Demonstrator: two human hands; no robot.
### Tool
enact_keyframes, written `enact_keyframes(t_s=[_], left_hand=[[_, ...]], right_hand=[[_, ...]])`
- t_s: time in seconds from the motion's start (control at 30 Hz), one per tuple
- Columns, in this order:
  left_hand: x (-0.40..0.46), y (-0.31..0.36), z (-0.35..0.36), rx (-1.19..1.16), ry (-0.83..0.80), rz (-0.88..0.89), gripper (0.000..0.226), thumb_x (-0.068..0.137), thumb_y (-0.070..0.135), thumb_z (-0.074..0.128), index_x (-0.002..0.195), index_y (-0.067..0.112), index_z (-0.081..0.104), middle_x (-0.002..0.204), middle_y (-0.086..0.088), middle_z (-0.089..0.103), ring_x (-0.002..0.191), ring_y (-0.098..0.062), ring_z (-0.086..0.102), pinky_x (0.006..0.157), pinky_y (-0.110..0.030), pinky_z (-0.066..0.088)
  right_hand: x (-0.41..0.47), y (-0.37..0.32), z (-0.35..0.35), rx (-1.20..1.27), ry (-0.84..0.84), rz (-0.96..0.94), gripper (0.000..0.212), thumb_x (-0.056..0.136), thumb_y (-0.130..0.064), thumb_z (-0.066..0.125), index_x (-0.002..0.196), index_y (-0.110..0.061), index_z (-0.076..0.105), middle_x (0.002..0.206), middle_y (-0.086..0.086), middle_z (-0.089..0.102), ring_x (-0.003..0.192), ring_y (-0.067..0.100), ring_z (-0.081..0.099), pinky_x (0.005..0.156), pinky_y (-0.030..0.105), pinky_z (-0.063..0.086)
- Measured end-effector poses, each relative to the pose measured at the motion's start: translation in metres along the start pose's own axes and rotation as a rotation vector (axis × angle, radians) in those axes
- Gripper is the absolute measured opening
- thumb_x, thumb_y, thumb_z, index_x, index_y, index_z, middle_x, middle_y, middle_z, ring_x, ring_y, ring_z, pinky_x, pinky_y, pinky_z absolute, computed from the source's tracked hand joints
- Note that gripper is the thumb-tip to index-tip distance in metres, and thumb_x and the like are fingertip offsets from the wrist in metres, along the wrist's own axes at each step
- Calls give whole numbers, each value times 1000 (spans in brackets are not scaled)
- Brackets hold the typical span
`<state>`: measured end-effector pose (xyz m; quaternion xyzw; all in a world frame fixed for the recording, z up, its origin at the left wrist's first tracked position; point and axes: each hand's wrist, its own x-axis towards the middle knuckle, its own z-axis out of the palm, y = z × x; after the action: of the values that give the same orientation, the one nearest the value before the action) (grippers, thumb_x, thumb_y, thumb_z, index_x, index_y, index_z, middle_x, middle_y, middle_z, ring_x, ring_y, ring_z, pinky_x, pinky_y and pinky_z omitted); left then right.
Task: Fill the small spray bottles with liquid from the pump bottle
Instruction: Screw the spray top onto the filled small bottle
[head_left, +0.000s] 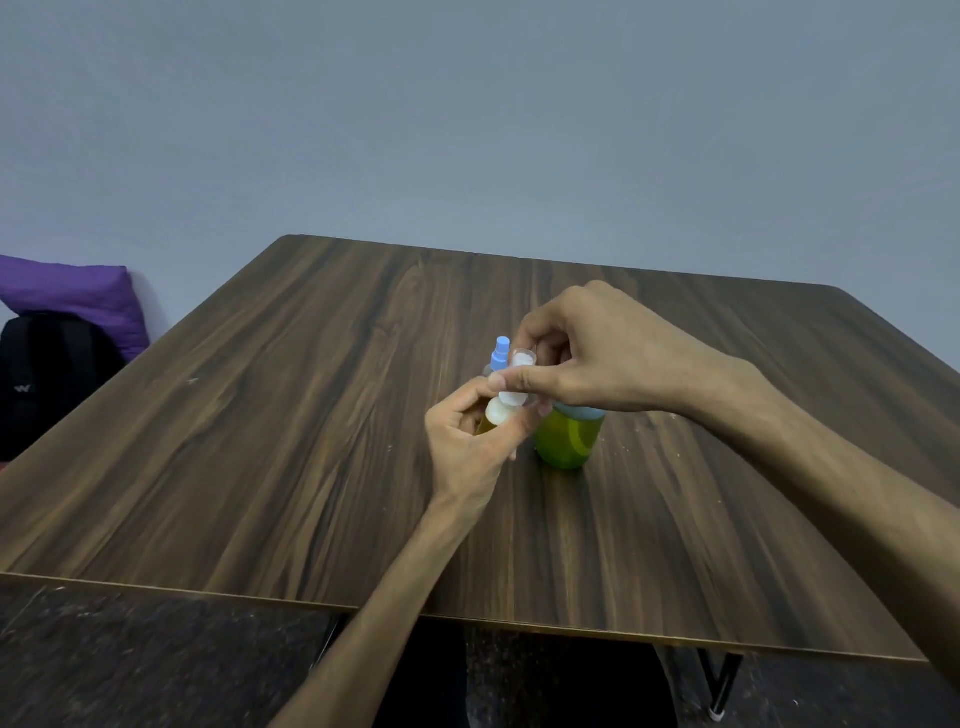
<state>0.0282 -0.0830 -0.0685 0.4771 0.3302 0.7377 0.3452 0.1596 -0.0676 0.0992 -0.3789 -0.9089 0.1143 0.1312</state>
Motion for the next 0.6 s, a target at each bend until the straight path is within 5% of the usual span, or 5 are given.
enact_keyframes(t_s=[0.13,0.27,0.37,0.43,0.6], left_hand=[[0,-1,0,-25,10,-24,23,75,12,91,79,4,70,63,-2,63,47,-13,52,44,-23,43],[0,-4,-1,-10,-23,-11,19,80,-2,88,84,0,70,68,-1,68,49,-9,56,46,-20,45],[0,-3,-1,4,-28,11,17,81,-3,87,84,3,71,70,-3,70,51,-8,58,47,-20,46],[0,-3,0,8,-34,23,17,81,-5,87,87,2,72,73,-1,71,53,-7,60,50,-18,47],[-1,-3,1,-29,5,-15,27,74,20,88,80,2,69,63,-1,64,47,-11,52,46,-22,42]], right_hand=[[-4,4,-4,45,-63,-60,50,86,-25,80,134,-27,66,112,-16,73,95,-5,70,81,16,56],[-4,4,-4,79,-78,-67,32,88,-10,78,116,-23,76,98,-12,78,88,-2,73,82,26,61],[-2,5,-3,68,-68,-37,8,91,-29,80,96,-23,79,82,-11,78,79,1,73,76,27,60],[-1,5,0,-3,-30,-18,25,90,-47,76,86,-23,77,71,-12,76,71,2,71,64,20,53],[-7,7,-1,20,-31,-52,39,85,-31,80,123,-28,71,96,-15,75,85,-3,69,72,14,53]])
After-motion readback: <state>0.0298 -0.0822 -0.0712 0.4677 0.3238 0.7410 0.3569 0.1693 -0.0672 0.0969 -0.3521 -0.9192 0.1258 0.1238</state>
